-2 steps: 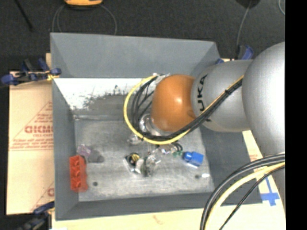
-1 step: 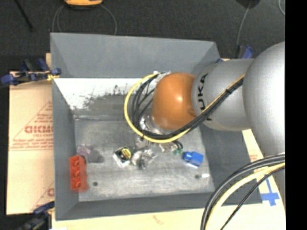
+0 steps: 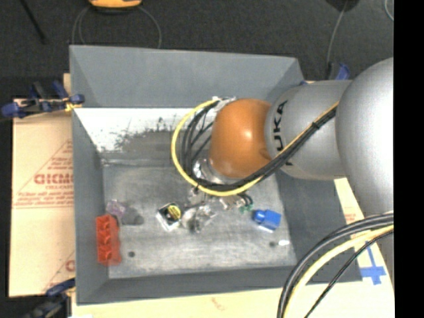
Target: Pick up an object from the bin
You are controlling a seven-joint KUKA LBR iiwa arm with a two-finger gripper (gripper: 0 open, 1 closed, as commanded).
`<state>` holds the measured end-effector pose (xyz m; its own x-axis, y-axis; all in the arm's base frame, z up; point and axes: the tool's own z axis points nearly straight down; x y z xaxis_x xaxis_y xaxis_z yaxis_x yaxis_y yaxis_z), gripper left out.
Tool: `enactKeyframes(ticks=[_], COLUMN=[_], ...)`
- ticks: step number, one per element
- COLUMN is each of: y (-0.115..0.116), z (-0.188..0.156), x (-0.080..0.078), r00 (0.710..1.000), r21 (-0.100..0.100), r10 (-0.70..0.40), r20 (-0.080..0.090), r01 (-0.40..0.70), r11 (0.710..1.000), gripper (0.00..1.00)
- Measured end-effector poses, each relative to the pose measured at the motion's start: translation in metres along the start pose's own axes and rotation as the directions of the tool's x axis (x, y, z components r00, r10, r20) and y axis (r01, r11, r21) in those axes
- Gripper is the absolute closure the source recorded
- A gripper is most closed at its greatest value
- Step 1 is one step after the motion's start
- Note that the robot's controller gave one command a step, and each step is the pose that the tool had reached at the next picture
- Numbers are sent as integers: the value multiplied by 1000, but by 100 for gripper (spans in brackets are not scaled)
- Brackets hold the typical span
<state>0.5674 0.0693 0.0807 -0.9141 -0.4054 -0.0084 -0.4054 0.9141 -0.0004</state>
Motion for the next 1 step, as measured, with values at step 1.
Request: enactKeyframes(ticks=[1], y=[-2], z=[-60], x=[-3], r00=[1000], r21=[3], r10=[5], r20=[1], r01=[-5], r11=[1000], gripper=[100])
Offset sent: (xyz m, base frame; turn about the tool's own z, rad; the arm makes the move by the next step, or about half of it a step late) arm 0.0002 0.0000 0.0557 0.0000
